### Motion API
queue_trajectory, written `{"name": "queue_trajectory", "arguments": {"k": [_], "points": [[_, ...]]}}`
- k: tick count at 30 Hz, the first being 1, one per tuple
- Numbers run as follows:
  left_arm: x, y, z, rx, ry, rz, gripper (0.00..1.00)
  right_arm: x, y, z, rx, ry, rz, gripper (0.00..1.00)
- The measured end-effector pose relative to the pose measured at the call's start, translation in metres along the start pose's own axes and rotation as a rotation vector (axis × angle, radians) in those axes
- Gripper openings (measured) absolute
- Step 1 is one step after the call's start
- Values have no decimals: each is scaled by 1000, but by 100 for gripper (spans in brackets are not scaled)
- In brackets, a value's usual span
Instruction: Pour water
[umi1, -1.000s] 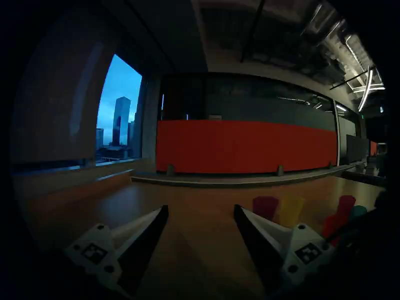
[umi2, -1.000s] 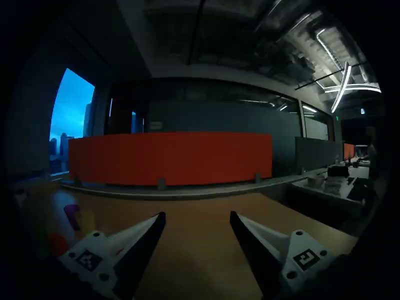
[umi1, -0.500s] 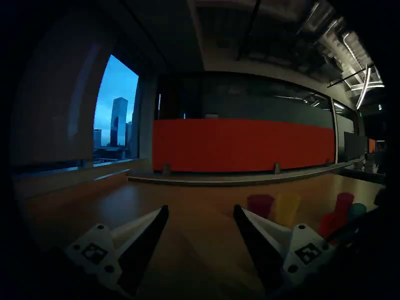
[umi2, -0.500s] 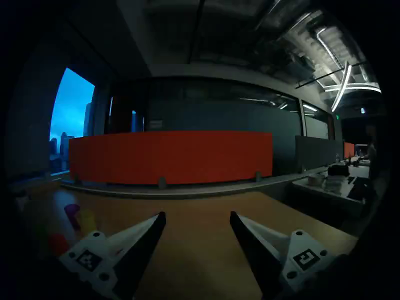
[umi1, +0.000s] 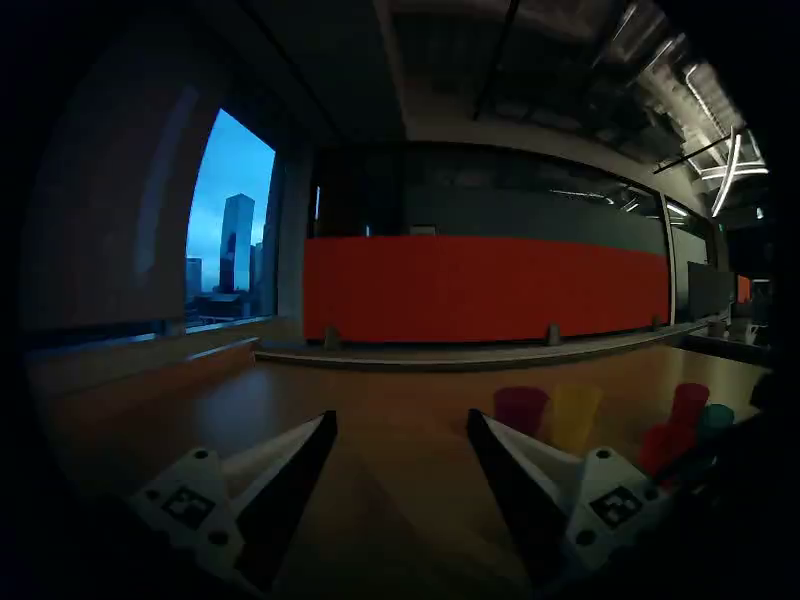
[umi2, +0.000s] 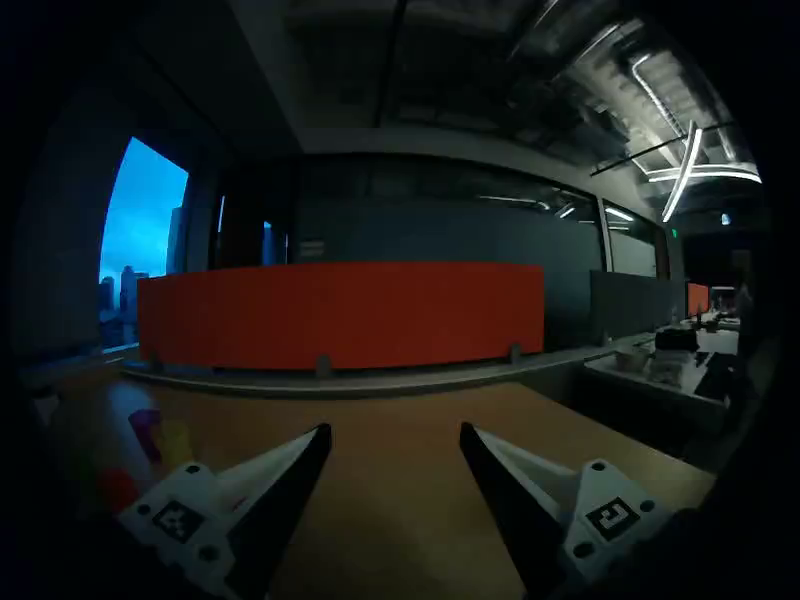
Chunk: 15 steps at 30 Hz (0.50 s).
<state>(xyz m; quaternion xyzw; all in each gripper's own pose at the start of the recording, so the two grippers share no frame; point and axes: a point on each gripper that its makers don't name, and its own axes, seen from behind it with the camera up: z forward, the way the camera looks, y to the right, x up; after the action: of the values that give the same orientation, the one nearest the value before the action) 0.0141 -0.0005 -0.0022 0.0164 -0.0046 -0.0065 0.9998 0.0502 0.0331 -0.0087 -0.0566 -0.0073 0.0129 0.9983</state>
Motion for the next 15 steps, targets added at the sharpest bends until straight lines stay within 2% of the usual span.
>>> {"name": "queue_trajectory", "arguments": {"k": [15], "points": [[-3, 0, 0, -2, -2, 11, 97, -1, -2, 0, 5, -1, 1, 100]]}}
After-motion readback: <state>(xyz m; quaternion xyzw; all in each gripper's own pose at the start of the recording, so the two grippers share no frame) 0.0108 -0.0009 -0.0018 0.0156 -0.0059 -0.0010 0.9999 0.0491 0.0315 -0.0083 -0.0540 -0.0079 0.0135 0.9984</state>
